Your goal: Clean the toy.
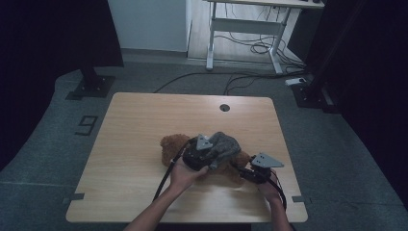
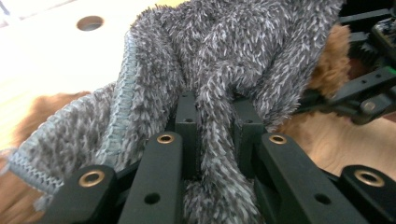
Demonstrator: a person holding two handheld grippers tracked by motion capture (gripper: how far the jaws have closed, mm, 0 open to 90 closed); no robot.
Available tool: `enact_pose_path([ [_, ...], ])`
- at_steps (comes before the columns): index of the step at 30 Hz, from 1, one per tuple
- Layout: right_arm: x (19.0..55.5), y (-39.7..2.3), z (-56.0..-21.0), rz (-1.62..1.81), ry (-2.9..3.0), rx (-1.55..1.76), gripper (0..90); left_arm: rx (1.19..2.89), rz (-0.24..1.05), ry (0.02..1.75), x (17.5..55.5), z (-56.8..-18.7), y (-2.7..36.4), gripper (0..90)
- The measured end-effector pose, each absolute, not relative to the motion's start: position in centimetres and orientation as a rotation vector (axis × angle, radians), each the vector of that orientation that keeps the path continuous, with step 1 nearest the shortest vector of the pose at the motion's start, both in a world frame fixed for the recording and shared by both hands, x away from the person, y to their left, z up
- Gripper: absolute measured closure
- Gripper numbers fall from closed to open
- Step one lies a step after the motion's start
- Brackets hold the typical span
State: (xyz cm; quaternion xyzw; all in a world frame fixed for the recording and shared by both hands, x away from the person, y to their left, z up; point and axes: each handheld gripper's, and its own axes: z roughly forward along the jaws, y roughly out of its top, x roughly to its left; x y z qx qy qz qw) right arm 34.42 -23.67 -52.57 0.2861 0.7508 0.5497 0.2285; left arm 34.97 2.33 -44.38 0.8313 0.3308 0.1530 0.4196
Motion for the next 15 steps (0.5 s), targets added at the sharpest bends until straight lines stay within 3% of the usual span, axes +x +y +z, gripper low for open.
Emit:
enact_pose_path([
  [5, 34.4, -23.7, -52.6, 1.514, 2.066, 0.789, 55.0, 2.047, 0.44, 0.905, 35.4, -44.0, 6.0, 75.9],
  [10, 34.4, -23.7, -52.7, 1.525, 2.067, 0.783, 55.0, 1.949, 0.369, 0.956, 35.7, -44.1, 9.9, 76.1],
  [15, 34.4, -23.7, -52.7, 1.524, 2.067, 0.785, 55.0, 1.902, 0.402, 1.011, 35.7, -44.1, 12.6, 75.8],
])
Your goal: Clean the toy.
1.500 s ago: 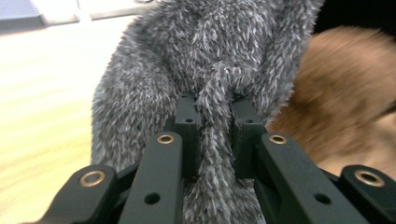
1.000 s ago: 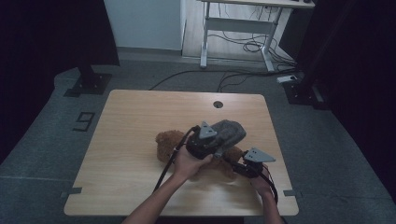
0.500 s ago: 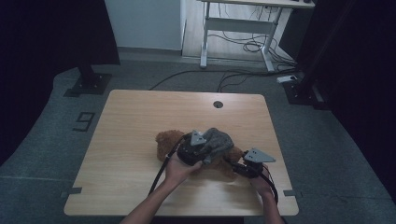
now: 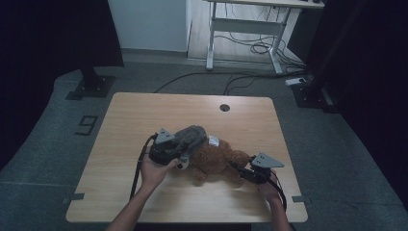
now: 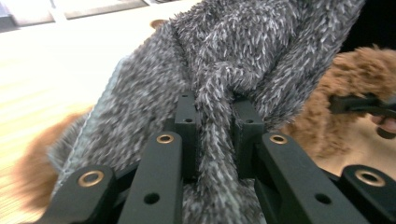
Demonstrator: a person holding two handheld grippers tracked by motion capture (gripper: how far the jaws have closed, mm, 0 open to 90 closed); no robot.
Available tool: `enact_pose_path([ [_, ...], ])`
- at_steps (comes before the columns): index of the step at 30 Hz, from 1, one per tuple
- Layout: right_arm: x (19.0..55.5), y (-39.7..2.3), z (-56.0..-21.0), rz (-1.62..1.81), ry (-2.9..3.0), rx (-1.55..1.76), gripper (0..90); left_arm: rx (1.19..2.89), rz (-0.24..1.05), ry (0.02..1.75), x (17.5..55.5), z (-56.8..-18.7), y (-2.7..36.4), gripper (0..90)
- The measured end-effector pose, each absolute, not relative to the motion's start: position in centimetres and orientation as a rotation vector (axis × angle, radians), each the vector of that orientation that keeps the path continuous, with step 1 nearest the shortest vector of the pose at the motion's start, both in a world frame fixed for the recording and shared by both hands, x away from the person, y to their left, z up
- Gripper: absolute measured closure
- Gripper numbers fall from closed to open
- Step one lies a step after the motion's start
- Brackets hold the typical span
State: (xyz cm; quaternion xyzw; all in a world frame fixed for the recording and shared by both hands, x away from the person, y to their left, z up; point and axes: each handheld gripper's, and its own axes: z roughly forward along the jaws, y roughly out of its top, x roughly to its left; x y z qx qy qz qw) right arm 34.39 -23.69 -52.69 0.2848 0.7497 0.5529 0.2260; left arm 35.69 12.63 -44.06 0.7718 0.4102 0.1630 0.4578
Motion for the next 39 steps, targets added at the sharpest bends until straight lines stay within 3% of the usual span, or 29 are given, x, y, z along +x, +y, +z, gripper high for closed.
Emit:
enact_pose_path([
  [7, 34.4, -23.7, -52.8, 1.532, 2.069, 0.783, 55.0, 1.848, 0.355, 1.116, 36.3, -46.8, 16.6, 75.3],
  [22, 34.5, -23.9, -52.9, 1.532, 2.07, 0.788, 55.0, 1.881, 0.333, 1.295, 37.0, -50.8, 20.6, 75.1],
  [30, 34.5, -24.0, -52.9, 1.529, 2.065, 0.801, 54.9, 1.836, 0.411, 1.133, 36.8, -45.2, 18.2, 75.6],
  [39, 34.4, -23.9, -52.9, 1.526, 2.068, 0.785, 54.9, 1.93, 0.475, 0.987, 38.5, -40.8, 11.1, 75.6],
])
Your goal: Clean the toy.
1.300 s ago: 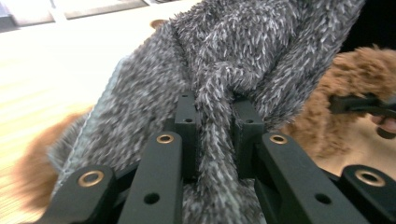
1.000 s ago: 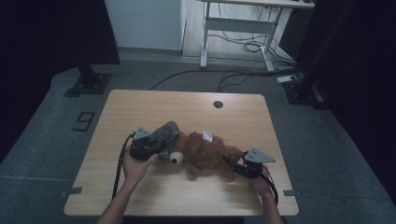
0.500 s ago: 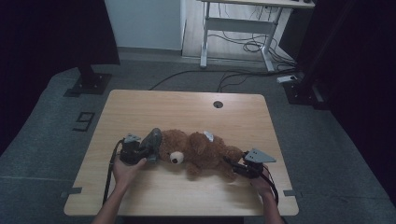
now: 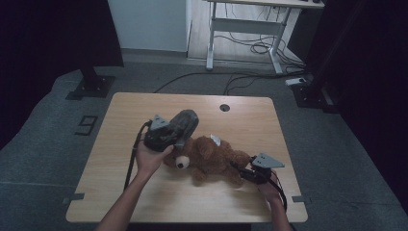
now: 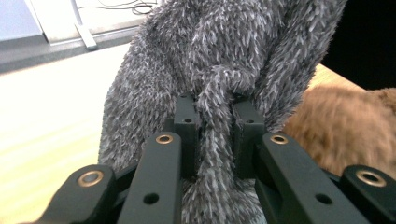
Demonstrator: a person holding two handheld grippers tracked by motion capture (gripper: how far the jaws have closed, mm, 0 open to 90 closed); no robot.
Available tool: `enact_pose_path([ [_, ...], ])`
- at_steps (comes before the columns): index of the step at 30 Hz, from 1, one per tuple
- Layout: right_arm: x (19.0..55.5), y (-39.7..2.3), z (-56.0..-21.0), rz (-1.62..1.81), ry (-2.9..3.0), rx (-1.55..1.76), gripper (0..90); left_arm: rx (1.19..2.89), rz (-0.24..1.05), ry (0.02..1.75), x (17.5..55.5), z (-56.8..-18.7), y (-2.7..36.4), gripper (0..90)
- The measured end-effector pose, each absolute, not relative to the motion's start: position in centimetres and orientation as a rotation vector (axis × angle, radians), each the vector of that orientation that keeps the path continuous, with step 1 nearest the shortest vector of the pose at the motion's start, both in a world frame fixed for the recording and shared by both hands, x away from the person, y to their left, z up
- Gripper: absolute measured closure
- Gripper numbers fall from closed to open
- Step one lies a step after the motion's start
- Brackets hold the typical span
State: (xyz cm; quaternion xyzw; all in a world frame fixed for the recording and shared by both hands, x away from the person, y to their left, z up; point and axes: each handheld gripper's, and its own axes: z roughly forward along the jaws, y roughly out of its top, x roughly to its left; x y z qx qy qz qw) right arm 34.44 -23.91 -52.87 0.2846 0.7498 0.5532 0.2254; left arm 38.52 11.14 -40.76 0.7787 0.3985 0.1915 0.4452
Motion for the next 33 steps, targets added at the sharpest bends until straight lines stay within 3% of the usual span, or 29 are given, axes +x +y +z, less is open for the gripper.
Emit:
enact_pose_path([
  [6, 34.4, -24.0, -52.8, 1.529, 2.07, 0.778, 54.3, 2.019, 0.416, 1.033, 40.0, -43.8, 9.5, 75.7],
  [10, 34.4, -23.9, -52.8, 1.535, 2.074, 0.774, 53.2, 1.959, 0.357, 1.037, 39.5, -45.3, 10.5, 75.8],
  [22, 32.9, -24.8, -48.1, 1.728, 2.033, 0.799, 29.1, 1.918, 0.361, 0.981, 36.5, -46.7, 11.9, 76.7],
  [28, 32.9, -23.6, -45.1, 1.737, 2.019, 0.808, 25.5, 1.891, 0.356, 0.959, 34.9, -47.3, 12.4, 76.7],
  [33, 34.6, -21.3, -45.8, 1.587, 2.185, 0.889, 18.8, 1.866, 0.332, 0.948, 33.8, -47.7, 13.1, 76.6],
])
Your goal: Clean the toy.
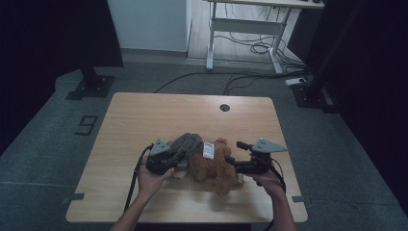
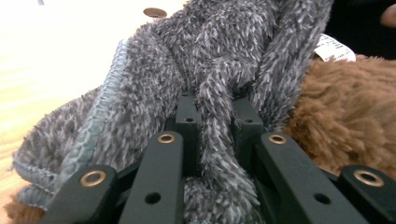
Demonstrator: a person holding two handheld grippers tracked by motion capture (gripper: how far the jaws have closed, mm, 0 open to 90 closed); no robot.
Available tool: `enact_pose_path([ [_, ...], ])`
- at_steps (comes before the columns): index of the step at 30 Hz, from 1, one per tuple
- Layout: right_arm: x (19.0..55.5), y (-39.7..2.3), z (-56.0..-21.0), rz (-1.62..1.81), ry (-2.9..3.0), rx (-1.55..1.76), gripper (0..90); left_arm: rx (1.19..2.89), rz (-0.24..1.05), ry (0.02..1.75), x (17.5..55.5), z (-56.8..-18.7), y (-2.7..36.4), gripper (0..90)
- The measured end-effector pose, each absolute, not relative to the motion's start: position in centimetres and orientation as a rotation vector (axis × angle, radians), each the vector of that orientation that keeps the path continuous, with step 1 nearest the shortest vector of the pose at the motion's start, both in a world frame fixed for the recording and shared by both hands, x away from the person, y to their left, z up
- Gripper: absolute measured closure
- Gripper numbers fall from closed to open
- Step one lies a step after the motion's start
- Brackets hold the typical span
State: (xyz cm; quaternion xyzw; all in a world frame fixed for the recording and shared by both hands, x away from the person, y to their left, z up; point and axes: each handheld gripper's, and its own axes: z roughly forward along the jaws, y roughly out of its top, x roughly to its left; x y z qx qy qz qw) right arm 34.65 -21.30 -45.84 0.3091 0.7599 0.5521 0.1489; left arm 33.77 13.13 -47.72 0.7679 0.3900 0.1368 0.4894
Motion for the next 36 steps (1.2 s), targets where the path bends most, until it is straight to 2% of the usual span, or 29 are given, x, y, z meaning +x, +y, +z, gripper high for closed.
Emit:
enact_pose_path([
  [6, 35.3, -19.4, -49.4, 1.529, 2.305, 0.984, 8.8, 1.857, 0.313, 0.929, 32.9, -48.3, 13.8, 76.5],
  [13, 35.0, -18.9, -51.5, 1.515, 2.374, 1.077, 7.7, 1.879, 0.304, 0.919, 32.2, -48.2, 13.9, 76.4],
  [16, 34.9, -18.7, -52.0, 1.545, 2.387, 1.051, 15.4, 1.87, 0.298, 0.928, 32.2, -48.3, 14.1, 76.4],
  [20, 34.8, -18.9, -52.2, 1.621, 2.376, 0.95, 41.1, 1.848, 0.286, 0.936, 32.1, -48.5, 14.4, 76.4],
  [24, 34.5, -19.1, -51.8, 1.651, 2.349, 0.893, 53.5, 1.834, 0.291, 0.939, 31.7, -48.6, 14.6, 76.3],
  [30, 34.1, -18.4, -49.7, 1.571, 2.261, 0.769, 60.9, 1.779, 0.307, 0.96, 31.4, -48.8, 14.7, 76.2],
  [36, 35.3, -18.0, -48.6, 1.436, 2.167, 0.758, 61.5, 1.732, 0.273, 0.983, 32.4, -49.3, 13.5, 76.1],
])
